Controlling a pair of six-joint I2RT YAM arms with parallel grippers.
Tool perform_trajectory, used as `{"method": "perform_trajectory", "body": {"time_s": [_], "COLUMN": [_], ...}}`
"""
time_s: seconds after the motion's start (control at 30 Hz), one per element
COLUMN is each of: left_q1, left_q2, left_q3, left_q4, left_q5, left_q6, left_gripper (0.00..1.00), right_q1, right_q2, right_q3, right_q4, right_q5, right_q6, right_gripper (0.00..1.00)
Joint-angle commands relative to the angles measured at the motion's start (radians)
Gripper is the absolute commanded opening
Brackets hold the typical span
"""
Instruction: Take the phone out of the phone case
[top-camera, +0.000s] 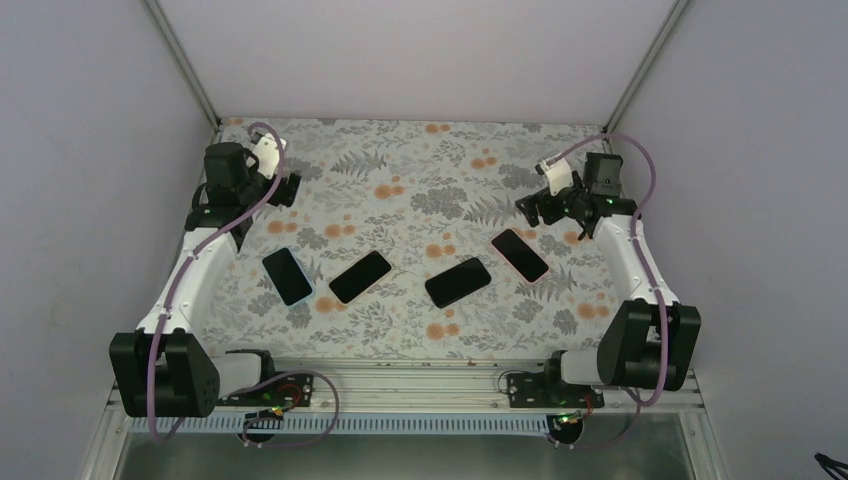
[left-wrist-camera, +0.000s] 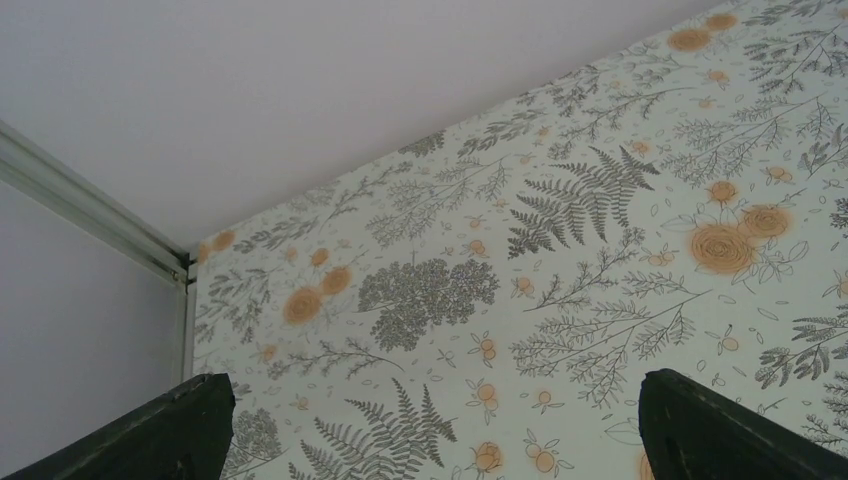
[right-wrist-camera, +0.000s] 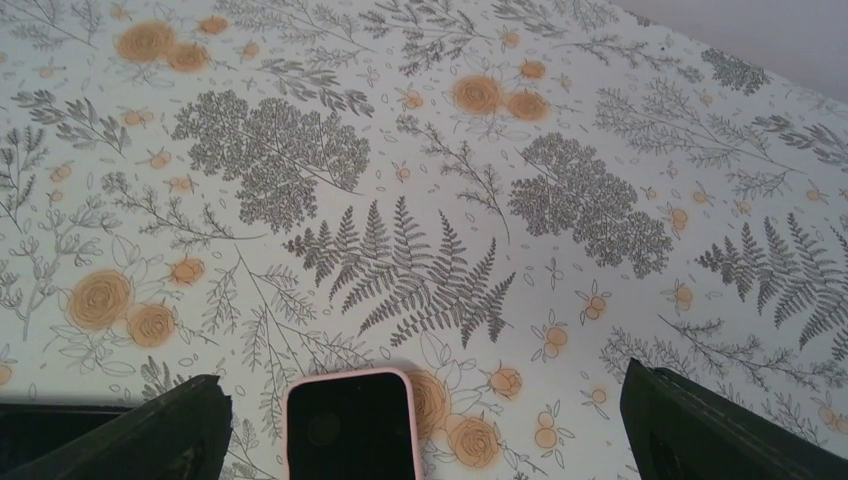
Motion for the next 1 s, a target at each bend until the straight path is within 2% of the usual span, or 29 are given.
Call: {"method": "perform_trajectory", "body": {"time_s": [0.0,0.23,0.4,0.53,0.73,0.97], "left_q1": [0.008,0.008,0.004,-0.002,-0.002,-0.002], "left_q2": [-0.016,-0.015,0.004,0.023,0.053,0.078], "left_q3": [0.035,0.050,0.077,0.111,0.117,0.119], "left_q4": [-0.001,-0.020,-0.070,-0.104,-0.092,-0.103], "left_q5": [0.000,-0.018,0.004,0.020,-0.026,-0.040], "left_q6": [0.018,0.027,0.058,0.059,0.043,0.045], "left_gripper": [1.00,1.00,1.00,1.00,1.00,1.00], "right_q1": [0.012,0.048,0.198,0.208,0.208,0.208], "right_q2": [-0.028,-0.036,0.012,0.089,0.168,0.243], "right_q3": [-0.019,-0.026,-0.012,0.012,0.001,-0.053], "right_q4": [-0.016,-0.071,-0.250,-0.355,-0.377,-0.335], "right_q5": [0.037,0.074,0.332,0.429,0.481,0.465], "right_q6": [-0.026,-0.070,-0.120,-0.097,-0.022,-0.009], "right_gripper": [1.00,1.00,1.00,1.00,1.00,1.00]}}
